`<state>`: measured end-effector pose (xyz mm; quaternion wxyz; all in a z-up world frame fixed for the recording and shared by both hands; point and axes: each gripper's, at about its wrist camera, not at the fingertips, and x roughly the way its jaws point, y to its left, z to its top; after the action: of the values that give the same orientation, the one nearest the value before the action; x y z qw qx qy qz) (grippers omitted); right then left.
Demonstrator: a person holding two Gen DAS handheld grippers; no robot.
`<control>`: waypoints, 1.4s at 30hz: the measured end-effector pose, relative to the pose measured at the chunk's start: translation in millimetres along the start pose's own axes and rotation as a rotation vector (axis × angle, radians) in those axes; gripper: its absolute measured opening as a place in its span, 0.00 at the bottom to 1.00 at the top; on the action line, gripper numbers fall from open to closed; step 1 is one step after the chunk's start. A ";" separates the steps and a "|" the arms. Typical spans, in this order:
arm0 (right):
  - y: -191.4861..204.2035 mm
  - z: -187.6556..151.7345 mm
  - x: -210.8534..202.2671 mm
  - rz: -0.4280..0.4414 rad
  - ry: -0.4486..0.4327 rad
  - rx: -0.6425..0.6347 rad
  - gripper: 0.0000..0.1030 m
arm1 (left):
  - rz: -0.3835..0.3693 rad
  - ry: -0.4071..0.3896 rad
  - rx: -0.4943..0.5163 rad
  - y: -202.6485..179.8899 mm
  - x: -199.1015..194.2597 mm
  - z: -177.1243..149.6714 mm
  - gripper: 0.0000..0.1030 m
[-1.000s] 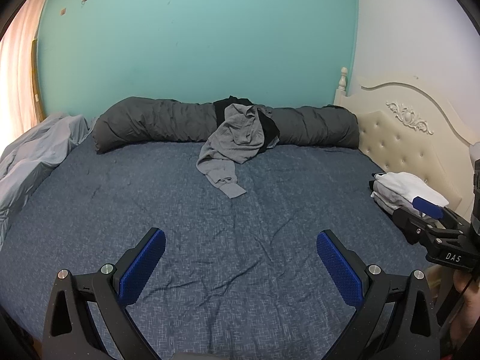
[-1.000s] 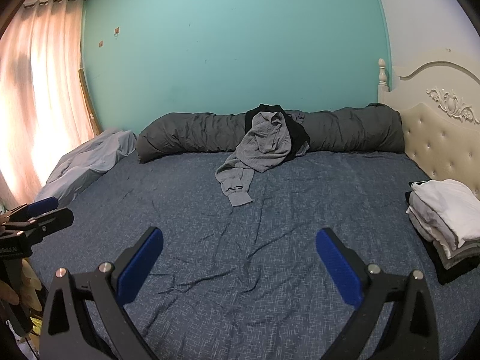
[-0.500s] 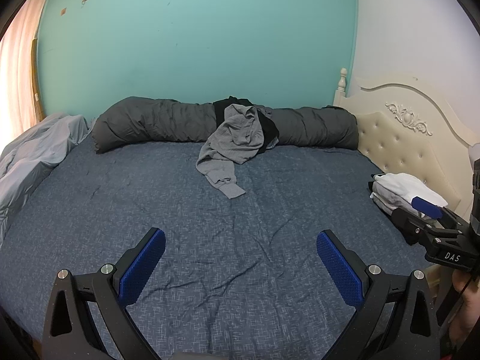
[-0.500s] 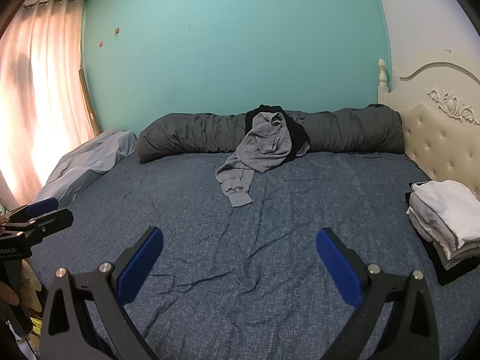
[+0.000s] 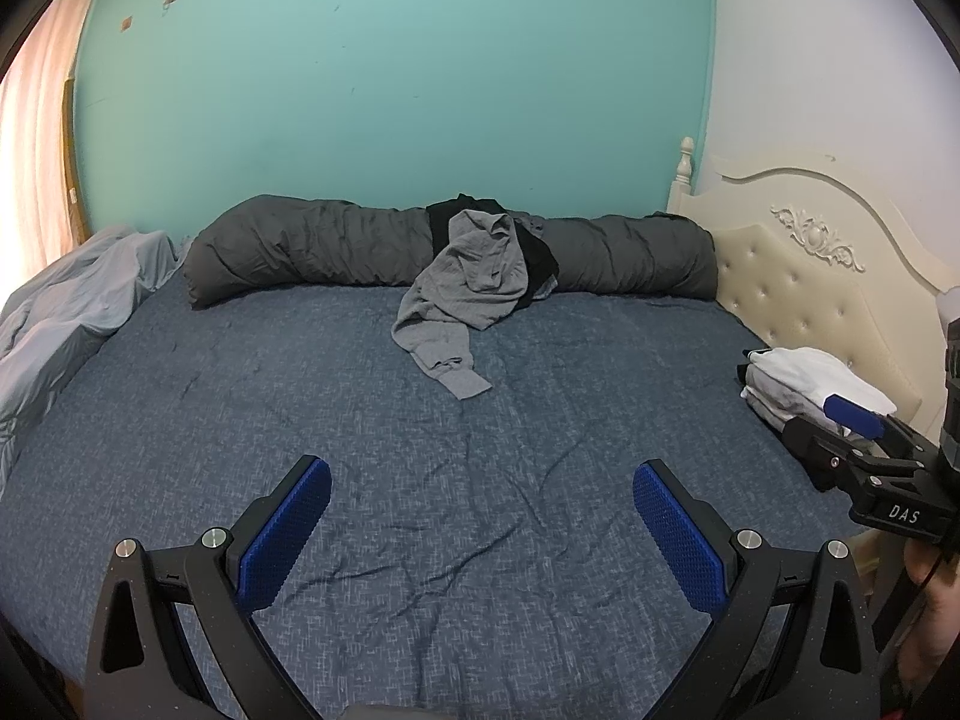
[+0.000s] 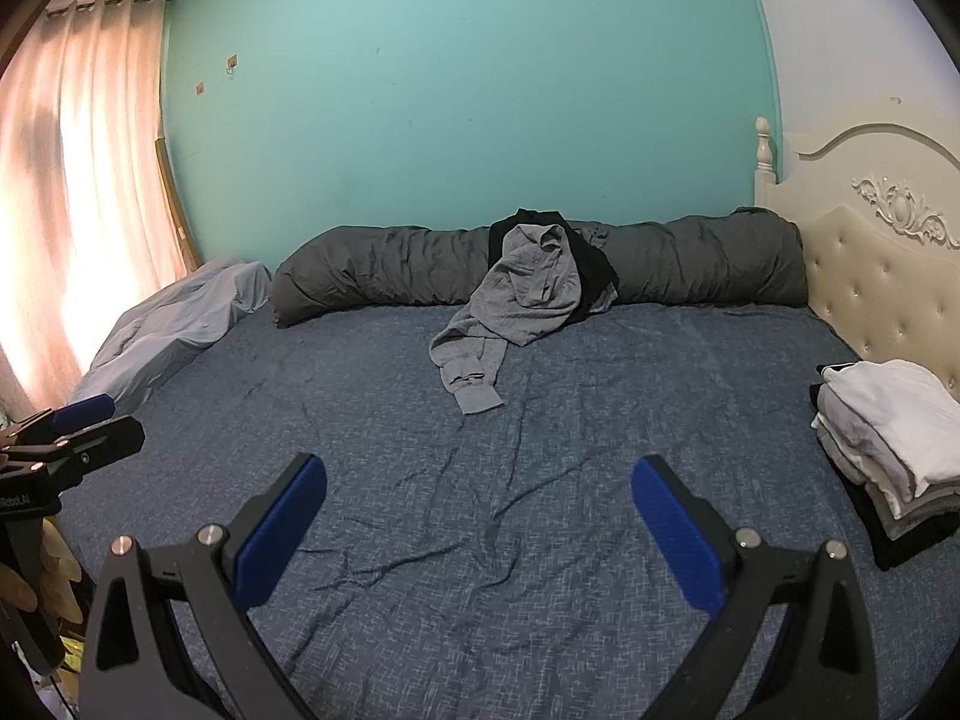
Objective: Fold clothes
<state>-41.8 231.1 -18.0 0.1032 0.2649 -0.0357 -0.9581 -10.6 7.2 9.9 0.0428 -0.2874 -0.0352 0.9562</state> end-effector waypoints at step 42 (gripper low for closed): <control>-46.9 -5.3 402.4 0.100 0.315 0.044 1.00 | 0.064 0.131 -0.345 148.5 304.7 -92.5 1.00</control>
<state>-384.9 189.6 -229.6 0.1495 0.4119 -0.0531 -0.8973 -221.9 -105.4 -247.3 -0.0353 -0.3532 -0.1866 0.9161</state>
